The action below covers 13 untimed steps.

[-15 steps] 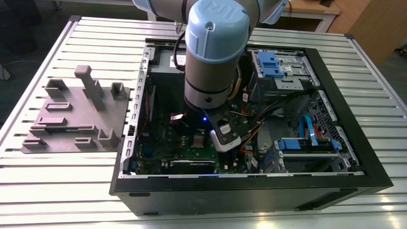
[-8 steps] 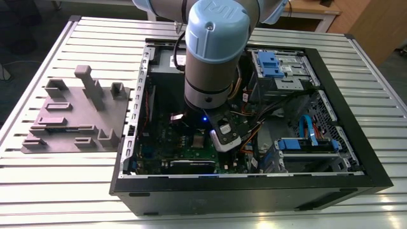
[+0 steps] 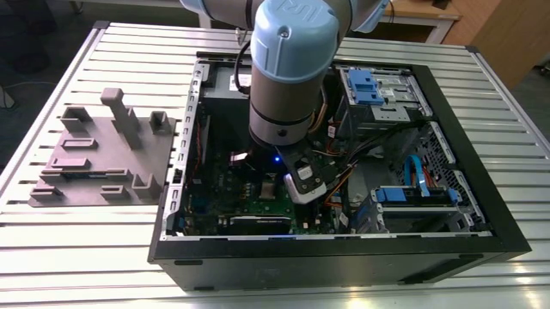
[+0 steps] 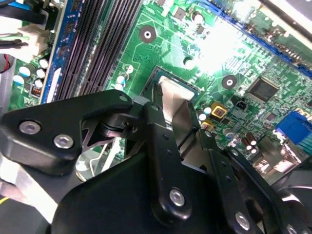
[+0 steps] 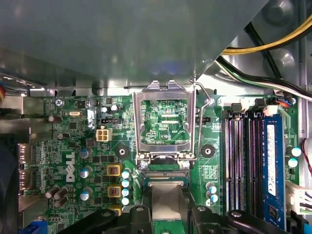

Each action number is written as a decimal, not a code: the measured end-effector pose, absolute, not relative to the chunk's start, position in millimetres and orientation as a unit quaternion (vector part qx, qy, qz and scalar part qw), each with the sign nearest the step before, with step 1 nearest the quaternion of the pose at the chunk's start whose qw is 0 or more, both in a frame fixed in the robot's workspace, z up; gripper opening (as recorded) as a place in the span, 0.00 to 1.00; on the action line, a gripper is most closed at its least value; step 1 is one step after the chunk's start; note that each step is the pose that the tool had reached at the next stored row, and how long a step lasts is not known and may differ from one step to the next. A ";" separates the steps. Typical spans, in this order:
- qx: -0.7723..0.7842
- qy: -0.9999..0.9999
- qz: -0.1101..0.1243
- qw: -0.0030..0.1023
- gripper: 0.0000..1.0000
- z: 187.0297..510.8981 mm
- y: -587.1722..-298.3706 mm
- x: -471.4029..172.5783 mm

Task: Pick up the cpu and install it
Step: 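Place the cpu into insertion slot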

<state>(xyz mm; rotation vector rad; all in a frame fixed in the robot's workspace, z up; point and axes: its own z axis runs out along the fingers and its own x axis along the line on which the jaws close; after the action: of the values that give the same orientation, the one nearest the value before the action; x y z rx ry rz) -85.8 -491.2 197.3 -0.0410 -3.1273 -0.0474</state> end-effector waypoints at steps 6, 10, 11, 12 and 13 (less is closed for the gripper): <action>-0.012 -1.000 -0.015 0.007 0.35 195.4 -491.3 -85.7; -0.012 -1.000 -0.015 0.007 0.35 194.7 -491.2 -85.6; -0.012 -1.000 -0.016 0.007 0.35 194.6 -491.2 -85.6; -0.012 -1.000 -0.016 0.007 0.35 194.6 -491.2 -85.6; -0.012 -1.000 -0.016 0.007 0.35 194.6 -491.2 -85.6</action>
<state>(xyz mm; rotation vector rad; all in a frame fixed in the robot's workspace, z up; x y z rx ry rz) -85.6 -491.2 194.6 -0.0365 -3.1270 -0.0486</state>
